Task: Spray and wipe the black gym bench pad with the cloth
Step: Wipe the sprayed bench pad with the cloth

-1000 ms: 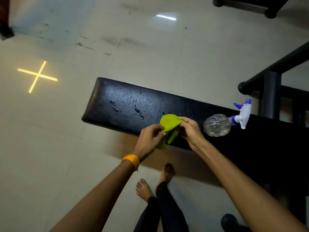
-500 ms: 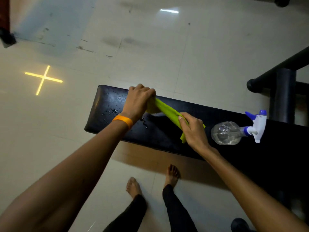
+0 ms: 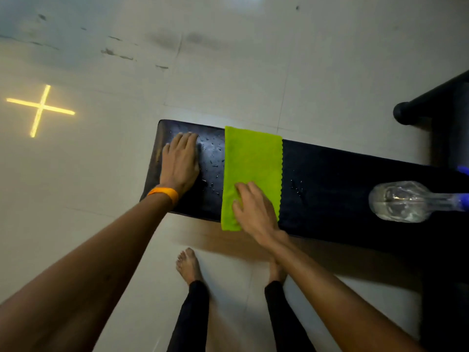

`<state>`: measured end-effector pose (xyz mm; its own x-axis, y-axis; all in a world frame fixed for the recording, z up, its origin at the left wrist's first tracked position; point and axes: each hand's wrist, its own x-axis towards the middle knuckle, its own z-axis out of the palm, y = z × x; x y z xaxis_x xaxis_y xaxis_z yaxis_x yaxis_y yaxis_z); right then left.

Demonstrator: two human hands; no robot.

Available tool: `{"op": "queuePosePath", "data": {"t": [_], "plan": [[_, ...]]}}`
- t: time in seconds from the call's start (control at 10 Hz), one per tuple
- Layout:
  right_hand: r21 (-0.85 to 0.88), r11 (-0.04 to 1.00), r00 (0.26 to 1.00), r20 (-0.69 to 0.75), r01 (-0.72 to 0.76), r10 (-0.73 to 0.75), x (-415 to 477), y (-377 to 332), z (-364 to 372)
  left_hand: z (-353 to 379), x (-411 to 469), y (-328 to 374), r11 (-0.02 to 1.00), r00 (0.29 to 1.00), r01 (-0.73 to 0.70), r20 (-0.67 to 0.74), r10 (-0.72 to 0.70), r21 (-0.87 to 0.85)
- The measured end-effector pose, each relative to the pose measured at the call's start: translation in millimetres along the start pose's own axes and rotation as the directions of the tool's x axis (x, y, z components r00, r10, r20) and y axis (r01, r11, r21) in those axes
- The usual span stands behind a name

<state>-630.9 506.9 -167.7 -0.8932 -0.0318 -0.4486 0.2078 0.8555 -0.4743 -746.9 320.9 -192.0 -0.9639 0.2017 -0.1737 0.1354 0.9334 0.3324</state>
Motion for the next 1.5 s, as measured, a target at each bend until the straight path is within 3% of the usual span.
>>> {"op": "queuePosePath", "data": {"t": [0.1, 0.2, 0.3, 0.4, 0.5, 0.6, 0.7, 0.8, 0.9, 1.0, 1.1, 1.2, 1.3, 1.4, 1.5], "plan": [[-0.186, 0.981, 0.975, -0.202, 0.055, -0.093, 36, 9, -1, 8, -11, -42, 0.999, 0.999, 0.018, 0.035, -0.019, 0.032], [-0.292, 0.956, 0.978, -0.204, -0.024, -0.037, 79, 24, 2, 20, -9, -59, 0.997, 0.994, -0.072, 0.084, 0.070, 0.023], [-0.316, 0.932, 0.949, -0.307, -0.176, 0.075, 82, 21, 29, 41, -7, -57, 0.990, 0.991, -0.127, 0.054, 0.124, 0.065], [-0.328, 0.932, 0.950, -0.309, -0.156, 0.050, 48, 8, 63, 54, -10, -58, 0.985, 0.992, -0.117, -0.023, 0.121, 0.128], [-0.387, 0.922, 0.967, -0.241, -0.024, -0.076, 54, 30, 52, 57, -10, -61, 0.984, 0.988, -0.128, -0.067, 0.137, 0.123], [-0.341, 0.924, 0.936, -0.350, -0.171, 0.044, 91, 43, 25, 61, -8, -63, 0.984, 0.986, -0.129, -0.086, 0.140, 0.124], [-0.201, 0.902, 0.840, -0.482, -0.383, 0.249, 95, 6, 46, 63, -9, -64, 0.983, 0.983, -0.132, -0.109, 0.146, 0.125], [-0.330, 0.923, 0.937, -0.342, -0.196, 0.076, 54, -11, 74, 63, -9, -64, 0.983, 0.980, -0.137, -0.130, 0.153, 0.125], [-0.424, 0.905, 0.968, -0.216, 0.024, -0.127, 73, 34, 37, 64, -8, -64, 0.983, 0.981, -0.130, -0.130, 0.146, 0.130], [-0.297, 0.923, 0.906, -0.409, -0.244, 0.108, 123, 41, 8, 65, -7, -63, 0.982, 0.980, -0.130, -0.131, 0.148, 0.140], [-0.258, 0.910, 0.872, -0.453, -0.326, 0.184, 107, -14, 49, 65, -9, -64, 0.982, 0.982, -0.125, -0.126, 0.143, 0.141], [-0.384, 0.921, 0.964, -0.261, -0.062, -0.044, 59, -20, 74, 64, -8, -63, 0.981, 0.982, -0.127, -0.124, 0.146, 0.144], [-0.445, 0.895, 0.963, -0.228, 0.029, -0.145, 79, 24, 48, 65, -8, -64, 0.981, 0.981, -0.126, -0.129, 0.145, 0.146], [-0.374, 0.914, 0.936, -0.352, -0.156, 0.015, 117, 49, 11, 64, -6, -64, 0.981, 0.981, -0.126, -0.130, 0.146, 0.150], [-0.281, 0.911, 0.880, -0.449, -0.303, 0.155, 97, 24, 32, 64, -7, -63, 0.982, 0.982, -0.119, -0.128, 0.138, 0.143]]}}
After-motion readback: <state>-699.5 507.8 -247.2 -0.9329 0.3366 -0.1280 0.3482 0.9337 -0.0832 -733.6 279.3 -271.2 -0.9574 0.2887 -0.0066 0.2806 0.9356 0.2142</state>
